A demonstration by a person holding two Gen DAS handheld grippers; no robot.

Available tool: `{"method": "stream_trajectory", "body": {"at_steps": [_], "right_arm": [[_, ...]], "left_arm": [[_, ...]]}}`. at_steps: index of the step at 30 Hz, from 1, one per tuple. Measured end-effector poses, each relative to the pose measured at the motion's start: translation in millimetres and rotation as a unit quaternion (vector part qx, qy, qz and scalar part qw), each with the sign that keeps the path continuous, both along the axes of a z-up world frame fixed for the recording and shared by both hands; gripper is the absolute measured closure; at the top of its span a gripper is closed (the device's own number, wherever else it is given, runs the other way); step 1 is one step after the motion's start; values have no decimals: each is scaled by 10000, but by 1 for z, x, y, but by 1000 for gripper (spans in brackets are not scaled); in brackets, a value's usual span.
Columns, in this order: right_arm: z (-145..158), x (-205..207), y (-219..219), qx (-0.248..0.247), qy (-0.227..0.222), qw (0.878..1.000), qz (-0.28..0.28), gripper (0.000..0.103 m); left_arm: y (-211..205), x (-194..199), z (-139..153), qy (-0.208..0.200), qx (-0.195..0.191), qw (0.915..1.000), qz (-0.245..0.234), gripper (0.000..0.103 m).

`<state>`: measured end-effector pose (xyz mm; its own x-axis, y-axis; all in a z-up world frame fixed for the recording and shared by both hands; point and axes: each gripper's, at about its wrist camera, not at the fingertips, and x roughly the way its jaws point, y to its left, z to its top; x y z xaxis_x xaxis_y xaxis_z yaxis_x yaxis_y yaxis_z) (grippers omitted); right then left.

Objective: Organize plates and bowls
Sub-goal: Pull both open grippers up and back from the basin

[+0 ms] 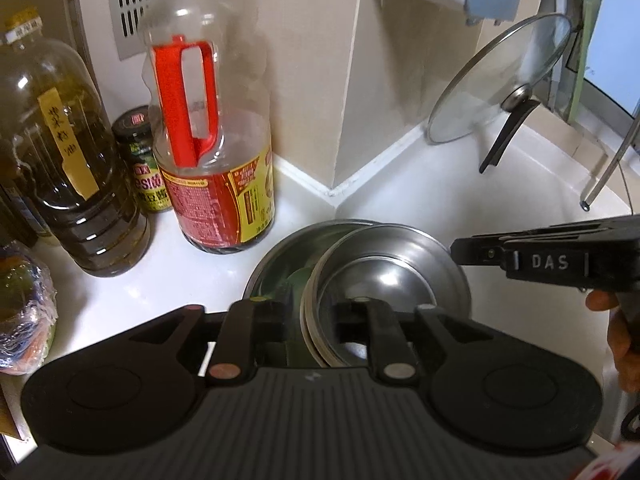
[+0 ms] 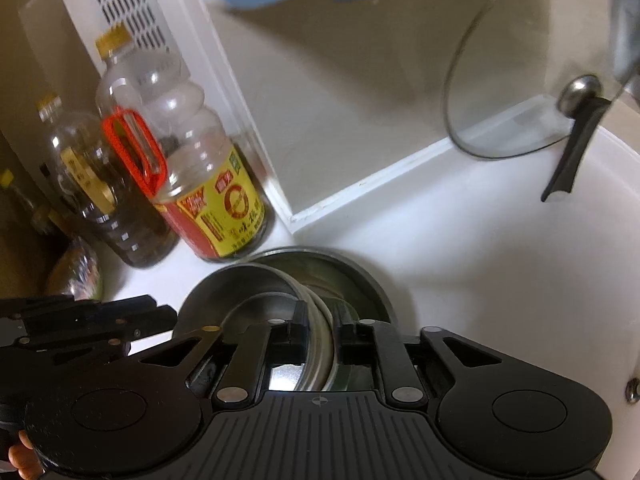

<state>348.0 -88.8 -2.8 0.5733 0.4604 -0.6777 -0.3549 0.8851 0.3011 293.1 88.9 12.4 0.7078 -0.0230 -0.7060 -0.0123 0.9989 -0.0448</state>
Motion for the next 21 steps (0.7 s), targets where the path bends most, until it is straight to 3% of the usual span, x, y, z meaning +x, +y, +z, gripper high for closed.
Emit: {"method": "stream_trajectory", "body": {"at_steps": [3,5,14,21], "right_arm": [[2,-16,-13,259,-110,9995,-134,59],[2,-30,-22,424,-196,9986,-241,54],[-13,-104,-39,512,-527,9952,-641,49],[-26,-150,-53,539,-456,9946,-762,49]], "left_arm": [[0,-12,3,-128,12,9999,-59,84],[0,-21,5,-208,11,9997,-83,83],[-13,-68,-3,-487,340,9979,-246,77],[-22,-110,-9,-464,173,9985,-221,77]]}}
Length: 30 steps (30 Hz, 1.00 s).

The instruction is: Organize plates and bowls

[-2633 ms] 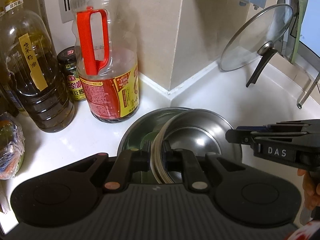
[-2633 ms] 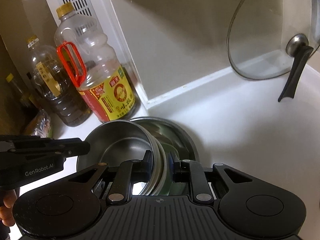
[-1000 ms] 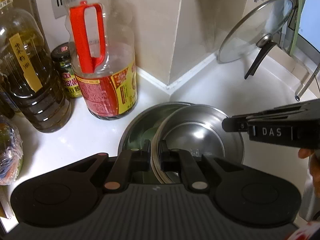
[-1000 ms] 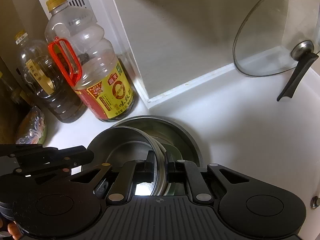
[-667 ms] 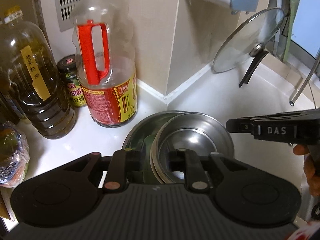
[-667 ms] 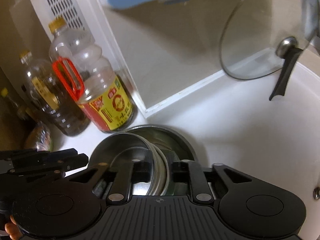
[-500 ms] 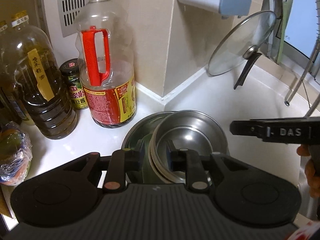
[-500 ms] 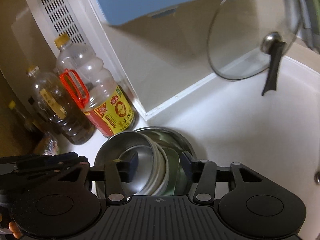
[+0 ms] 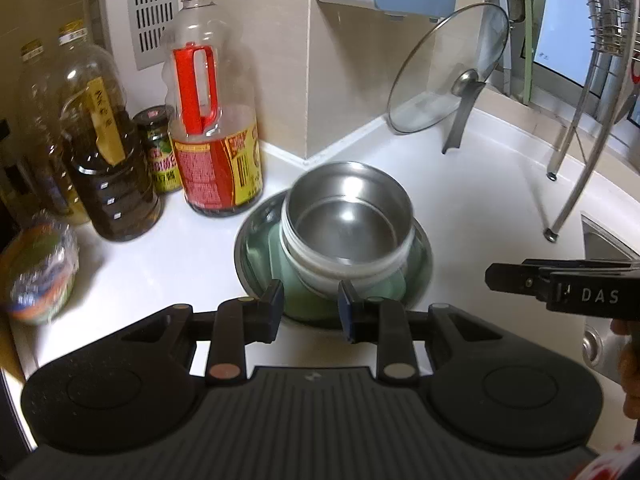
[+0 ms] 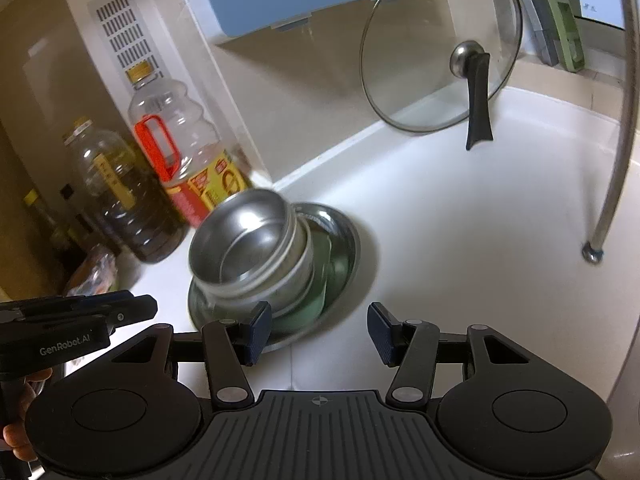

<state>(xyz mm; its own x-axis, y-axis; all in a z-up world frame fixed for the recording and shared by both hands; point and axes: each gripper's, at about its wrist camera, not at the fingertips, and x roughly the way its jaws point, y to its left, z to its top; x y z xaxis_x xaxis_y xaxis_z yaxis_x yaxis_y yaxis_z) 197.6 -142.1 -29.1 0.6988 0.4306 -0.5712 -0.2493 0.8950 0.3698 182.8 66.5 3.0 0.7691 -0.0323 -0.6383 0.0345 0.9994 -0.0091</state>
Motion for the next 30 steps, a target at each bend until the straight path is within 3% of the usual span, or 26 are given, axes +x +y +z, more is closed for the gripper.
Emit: {"method": "stream_trajectory", "body": {"at_steps": [7,15,30], "right_arm": [[-8,-32,-21,277,52,9995,151,50],[-15,-82,-36,-267,-108,9983,503,50],[-22,-156,-65,-305,-125,9949,957,50]], "left_arm": [[-23,-42,-5,98,-163,9995,264,77],[-60,-93,-10,196,-128,9982,558,77],[-115,-168,-21,311,-91,9961,820,77]]}}
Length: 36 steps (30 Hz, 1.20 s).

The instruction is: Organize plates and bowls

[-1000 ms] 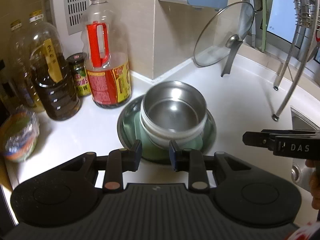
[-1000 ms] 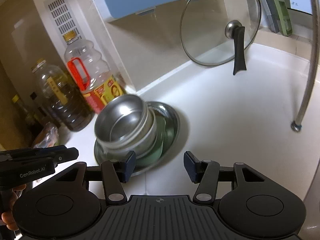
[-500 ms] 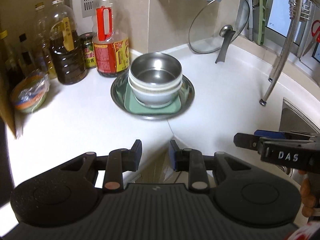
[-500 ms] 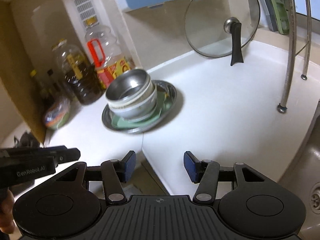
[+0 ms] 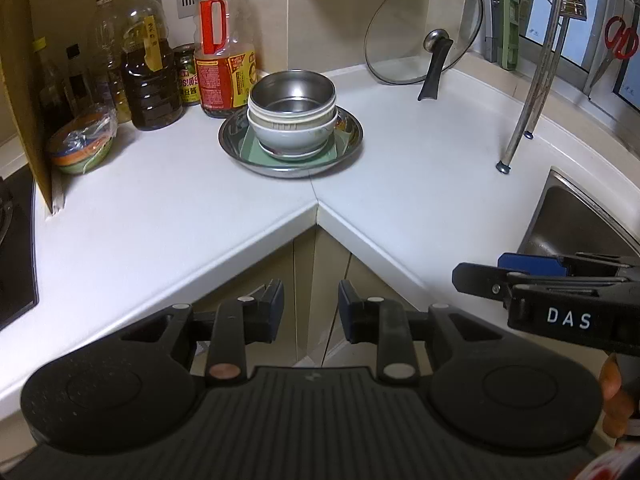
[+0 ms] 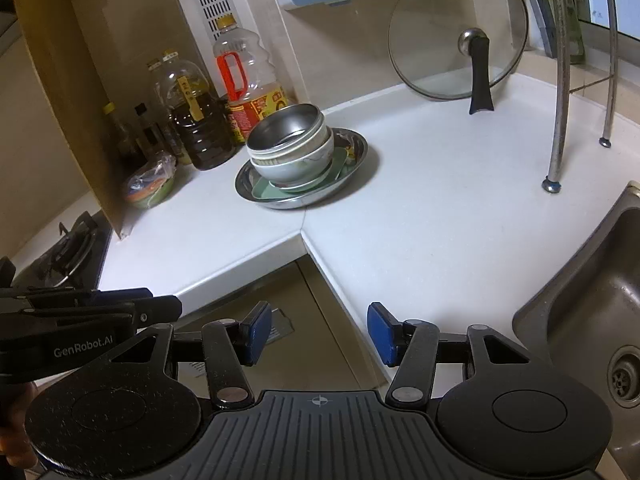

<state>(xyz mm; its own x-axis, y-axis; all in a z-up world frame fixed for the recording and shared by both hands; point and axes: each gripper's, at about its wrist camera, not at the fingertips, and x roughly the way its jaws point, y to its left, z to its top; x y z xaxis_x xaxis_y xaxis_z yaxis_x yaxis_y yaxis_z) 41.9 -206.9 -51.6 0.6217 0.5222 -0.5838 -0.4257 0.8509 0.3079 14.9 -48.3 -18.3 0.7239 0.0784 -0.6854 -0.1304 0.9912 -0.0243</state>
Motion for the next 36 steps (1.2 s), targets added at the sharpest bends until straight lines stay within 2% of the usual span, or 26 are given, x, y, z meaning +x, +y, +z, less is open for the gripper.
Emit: {"method": "stream_trajectory", "body": {"at_steps": [12,36], "right_arm": [[2,-12,7,-125,-51,9999,65,49],[3,-14,18,-197,-31,9998,-44,50]], "left_arm": [[-4,-16,3,-56,-61,9999,-151,77],[6,-14,4,-69,-115,9994,-310,77]]}}
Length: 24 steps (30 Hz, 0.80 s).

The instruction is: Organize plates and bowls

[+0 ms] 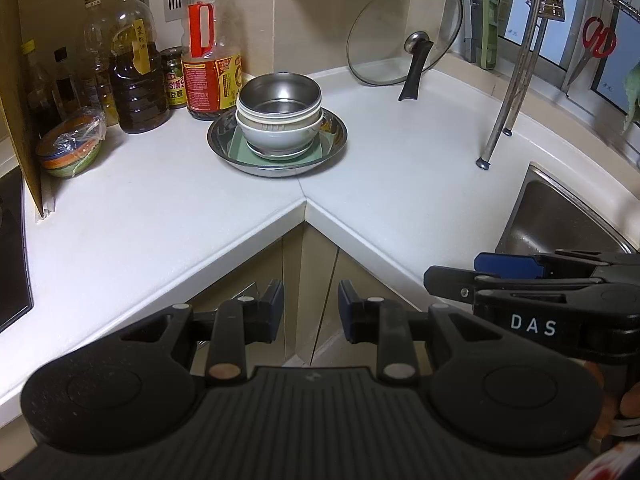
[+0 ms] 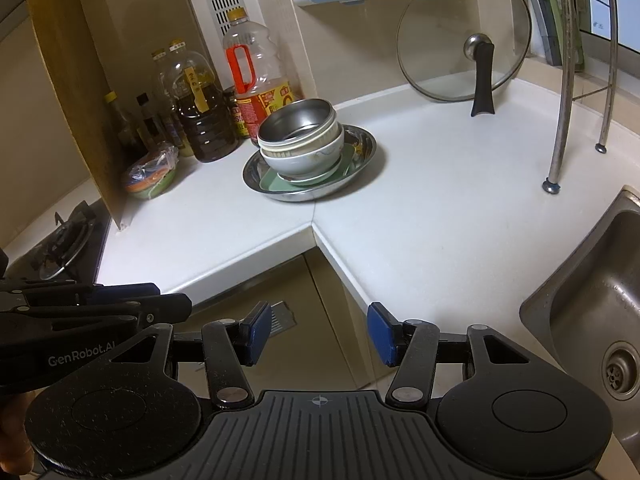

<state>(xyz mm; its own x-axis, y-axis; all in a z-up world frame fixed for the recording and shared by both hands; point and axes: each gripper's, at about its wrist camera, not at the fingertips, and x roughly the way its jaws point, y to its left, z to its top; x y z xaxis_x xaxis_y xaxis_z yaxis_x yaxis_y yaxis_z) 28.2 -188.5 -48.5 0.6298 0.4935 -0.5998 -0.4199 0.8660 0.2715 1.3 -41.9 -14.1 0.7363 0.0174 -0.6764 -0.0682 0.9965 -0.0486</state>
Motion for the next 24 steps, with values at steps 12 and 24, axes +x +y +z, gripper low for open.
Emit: {"method": "stream_trajectory", "body": {"at_steps": [12,24], "right_arm": [[-1,7,-1,-15,11,10000,-7,50],[0,10,-1,-19,7,10000,-25,50]], "left_arm": [[1,3,1,-5,-8,10000,2,77],[1,8,3,-3,-7,10000,2,77]]}}
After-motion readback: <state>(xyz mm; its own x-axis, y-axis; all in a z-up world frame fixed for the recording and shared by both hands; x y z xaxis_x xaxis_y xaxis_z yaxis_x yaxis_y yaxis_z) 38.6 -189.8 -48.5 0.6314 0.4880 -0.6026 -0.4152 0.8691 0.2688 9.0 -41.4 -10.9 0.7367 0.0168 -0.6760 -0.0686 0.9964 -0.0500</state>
